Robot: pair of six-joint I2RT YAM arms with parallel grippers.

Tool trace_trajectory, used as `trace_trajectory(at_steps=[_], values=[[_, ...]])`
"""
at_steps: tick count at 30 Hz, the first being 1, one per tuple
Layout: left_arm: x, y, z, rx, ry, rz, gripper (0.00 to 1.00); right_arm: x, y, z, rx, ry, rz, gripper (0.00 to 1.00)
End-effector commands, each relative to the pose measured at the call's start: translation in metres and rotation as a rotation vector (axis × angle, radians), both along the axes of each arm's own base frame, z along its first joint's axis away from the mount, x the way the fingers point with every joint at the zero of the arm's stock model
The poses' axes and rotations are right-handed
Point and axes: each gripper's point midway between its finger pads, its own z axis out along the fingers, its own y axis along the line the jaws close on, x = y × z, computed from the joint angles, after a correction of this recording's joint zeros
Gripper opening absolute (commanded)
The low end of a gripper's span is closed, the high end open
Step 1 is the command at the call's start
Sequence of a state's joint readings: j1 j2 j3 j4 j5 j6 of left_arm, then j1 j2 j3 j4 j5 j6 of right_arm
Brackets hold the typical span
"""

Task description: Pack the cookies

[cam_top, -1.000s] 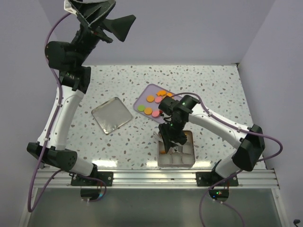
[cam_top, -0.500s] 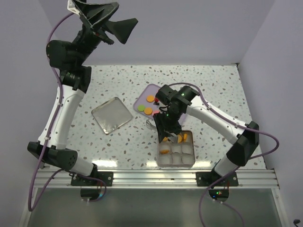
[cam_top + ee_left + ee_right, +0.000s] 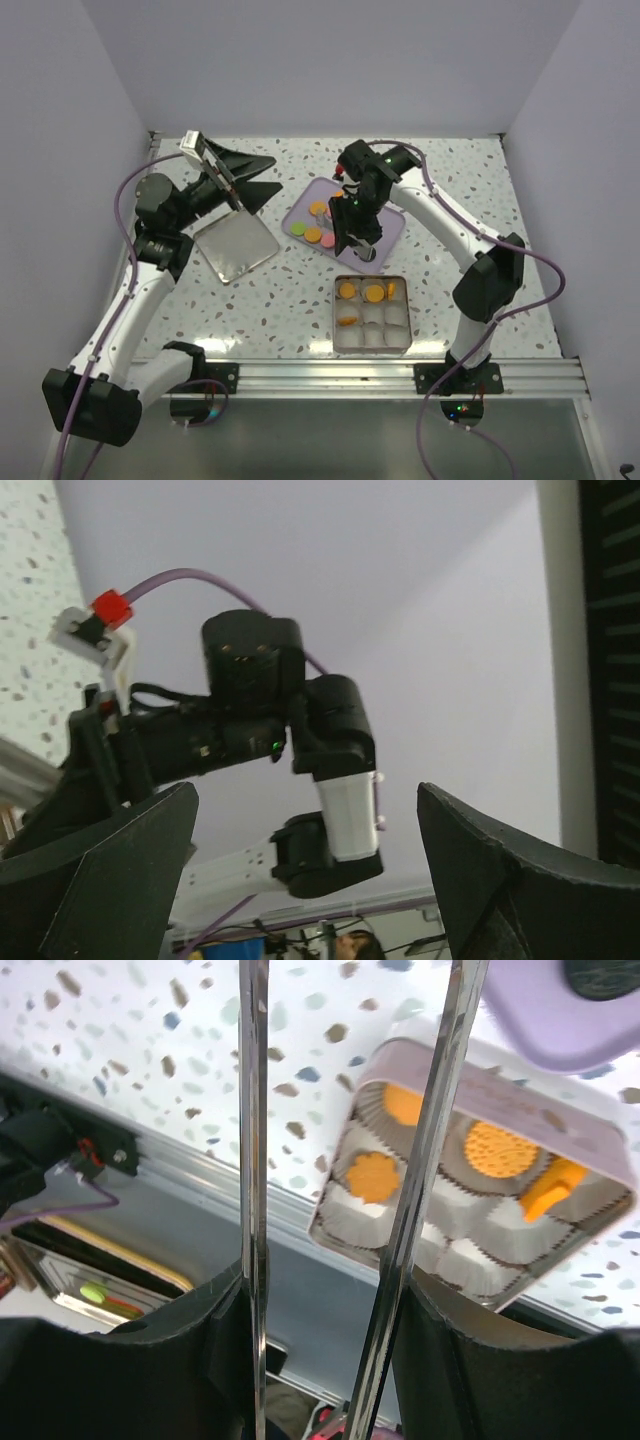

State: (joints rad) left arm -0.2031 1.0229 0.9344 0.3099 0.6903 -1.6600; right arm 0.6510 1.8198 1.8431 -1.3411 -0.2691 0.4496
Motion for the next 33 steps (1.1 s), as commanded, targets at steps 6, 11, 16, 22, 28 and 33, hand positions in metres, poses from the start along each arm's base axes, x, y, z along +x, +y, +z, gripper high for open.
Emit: trace_trajectory(at_steps=[6,11,16,22,28,33], values=[[-0.007,0.004,-0.034,0.271,-0.074,0.001,0.91,-0.011,-0.049,-0.024,-0.156,0.162,-0.015,0.50],[-0.007,0.003,-0.053,0.296,-0.030,-0.020,0.88,-0.018,-0.049,-0.049,-0.148,0.220,-0.016,0.49],[-0.008,0.003,-0.063,0.318,-0.021,-0.030,0.87,-0.016,-0.043,-0.059,-0.131,0.240,-0.023,0.49],[-0.009,0.004,-0.065,0.328,-0.017,-0.032,0.85,-0.011,-0.038,-0.065,-0.116,0.246,-0.024,0.47],[-0.010,0.004,-0.067,0.338,-0.016,-0.033,0.85,-0.007,-0.033,-0.063,-0.100,0.236,-0.031,0.47],[-0.011,0.004,-0.070,0.348,-0.007,-0.037,0.84,-0.001,-0.028,-0.064,-0.084,0.238,-0.038,0.47]])
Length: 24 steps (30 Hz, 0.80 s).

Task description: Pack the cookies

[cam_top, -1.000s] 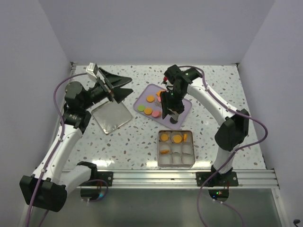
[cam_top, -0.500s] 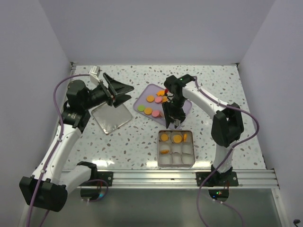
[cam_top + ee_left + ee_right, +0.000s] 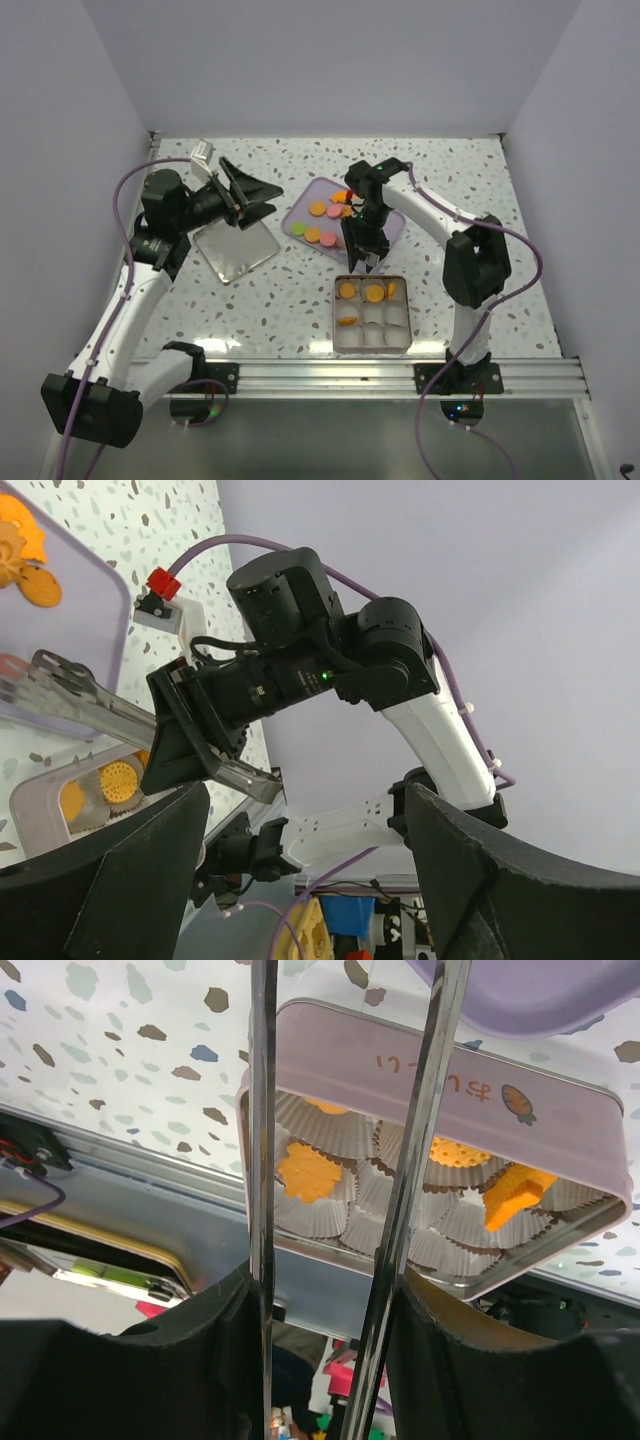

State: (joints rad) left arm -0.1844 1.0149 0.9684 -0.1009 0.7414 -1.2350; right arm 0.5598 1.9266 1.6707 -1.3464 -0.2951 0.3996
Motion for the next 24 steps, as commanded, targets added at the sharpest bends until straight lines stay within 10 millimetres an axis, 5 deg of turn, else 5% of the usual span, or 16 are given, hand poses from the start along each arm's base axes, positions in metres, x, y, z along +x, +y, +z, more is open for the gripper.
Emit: trace_trajectory(at_steps=[1,9,24], values=[[-0.006,0.001,0.003,0.016,-0.025,-0.022,0.84,0.007,0.012,0.009,0.061,0.000,-0.007,0.47],[-0.007,0.001,0.001,0.023,-0.025,-0.025,0.84,0.020,0.024,0.023,0.097,-0.018,-0.012,0.47],[-0.007,0.003,-0.007,0.051,-0.013,-0.045,0.82,0.024,0.030,0.005,0.097,0.014,-0.025,0.45]])
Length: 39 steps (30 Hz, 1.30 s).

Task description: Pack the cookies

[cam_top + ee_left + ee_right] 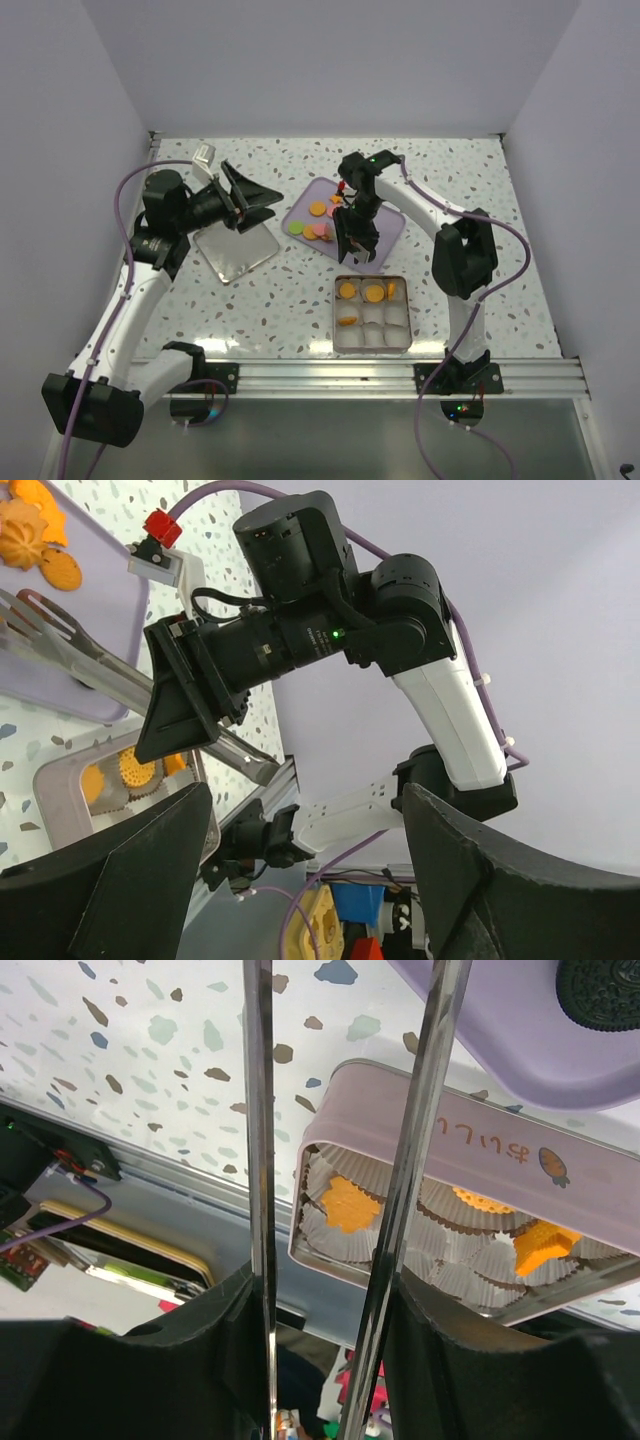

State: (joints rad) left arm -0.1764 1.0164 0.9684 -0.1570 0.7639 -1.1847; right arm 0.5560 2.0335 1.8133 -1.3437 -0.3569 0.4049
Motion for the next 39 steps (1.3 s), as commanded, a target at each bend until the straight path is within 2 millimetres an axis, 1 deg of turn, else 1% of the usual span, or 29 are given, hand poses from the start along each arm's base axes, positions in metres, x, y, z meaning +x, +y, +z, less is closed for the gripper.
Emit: trace_trajectory(at_steps=[1,6,7,9,10,11,12,13,15,16,21,25,30,33,35,37,39], values=[[-0.003,0.001,0.003,0.017,-0.027,-0.025,0.82,-0.001,0.005,0.004,0.030,0.016,-0.017,0.44],[-0.002,0.001,-0.001,0.022,-0.018,-0.037,0.81,-0.002,0.012,0.009,0.073,0.014,-0.047,0.41],[-0.002,0.002,-0.001,0.023,-0.016,-0.038,0.81,-0.006,0.012,0.006,0.072,0.028,-0.049,0.40],[-0.002,0.002,-0.003,0.026,-0.014,-0.040,0.80,-0.008,0.012,0.003,0.081,0.032,-0.057,0.39],[-0.002,0.002,-0.003,0.026,-0.012,-0.040,0.80,-0.012,0.011,0.002,0.082,0.044,-0.061,0.38],[-0.002,0.002,-0.003,0.029,-0.013,-0.040,0.80,-0.013,0.011,0.000,0.084,0.046,-0.064,0.36],[-0.002,0.002,-0.004,0.029,-0.013,-0.042,0.80,-0.013,0.012,-0.001,0.089,0.045,-0.068,0.32],[-0.002,0.003,-0.005,0.031,-0.008,-0.043,0.80,-0.015,0.011,-0.003,0.087,0.051,-0.070,0.29],[-0.003,0.003,-0.005,0.034,-0.008,-0.044,0.79,-0.015,0.012,-0.002,0.092,0.046,-0.075,0.25],[-0.004,0.004,-0.006,0.037,-0.005,-0.043,0.79,-0.015,0.011,-0.002,0.091,0.044,-0.077,0.24],[-0.006,0.005,-0.009,0.043,-0.002,-0.043,0.79,-0.013,0.011,0.006,0.095,0.023,-0.078,0.20],[-0.008,0.005,-0.007,0.042,-0.006,-0.044,0.79,-0.010,0.011,0.017,0.103,0.000,-0.086,0.18],[-0.011,0.005,-0.006,0.042,-0.010,-0.049,0.79,-0.010,0.008,0.032,0.095,-0.032,-0.083,0.17],[-0.013,0.005,-0.005,0.043,-0.013,-0.051,0.79,-0.011,0.005,0.035,0.089,-0.042,-0.084,0.15],[-0.015,0.005,-0.004,0.043,-0.017,-0.051,0.79,-0.014,0.002,0.037,0.080,-0.048,-0.084,0.15],[-0.015,0.005,-0.004,0.047,-0.021,-0.052,0.79,-0.018,-0.003,0.035,0.063,-0.045,-0.087,0.21],[-0.017,0.006,-0.005,0.049,-0.020,-0.052,0.79,-0.021,-0.007,0.030,0.050,-0.038,-0.090,0.34]])
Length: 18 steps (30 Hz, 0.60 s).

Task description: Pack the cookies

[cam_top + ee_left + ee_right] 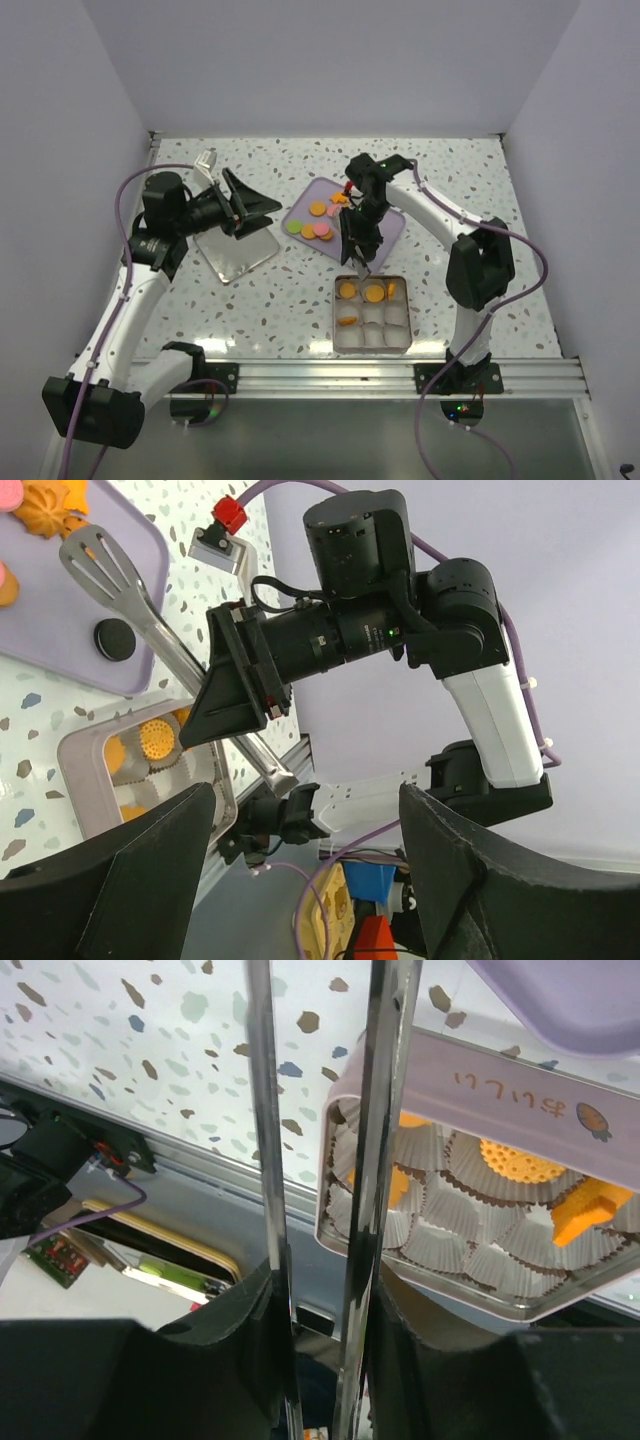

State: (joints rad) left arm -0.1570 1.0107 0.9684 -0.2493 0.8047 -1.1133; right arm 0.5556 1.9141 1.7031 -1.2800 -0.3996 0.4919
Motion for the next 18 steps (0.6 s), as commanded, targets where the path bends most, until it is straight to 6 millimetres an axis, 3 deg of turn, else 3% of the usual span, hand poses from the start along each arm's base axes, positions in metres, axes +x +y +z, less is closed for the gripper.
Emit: trace_trajectory(at_steps=[1,7,18], values=[[-0.008,0.002,0.009,0.004,-0.044,-0.021,0.79,-0.008,-0.010,0.013,-0.010,-0.027,-0.012,0.36],[-0.010,0.002,0.007,0.003,-0.041,-0.025,0.79,-0.006,-0.007,-0.003,-0.015,-0.002,-0.017,0.47],[-0.010,0.002,0.004,0.010,-0.036,-0.029,0.78,0.012,0.010,-0.023,-0.002,0.030,-0.013,0.48]])
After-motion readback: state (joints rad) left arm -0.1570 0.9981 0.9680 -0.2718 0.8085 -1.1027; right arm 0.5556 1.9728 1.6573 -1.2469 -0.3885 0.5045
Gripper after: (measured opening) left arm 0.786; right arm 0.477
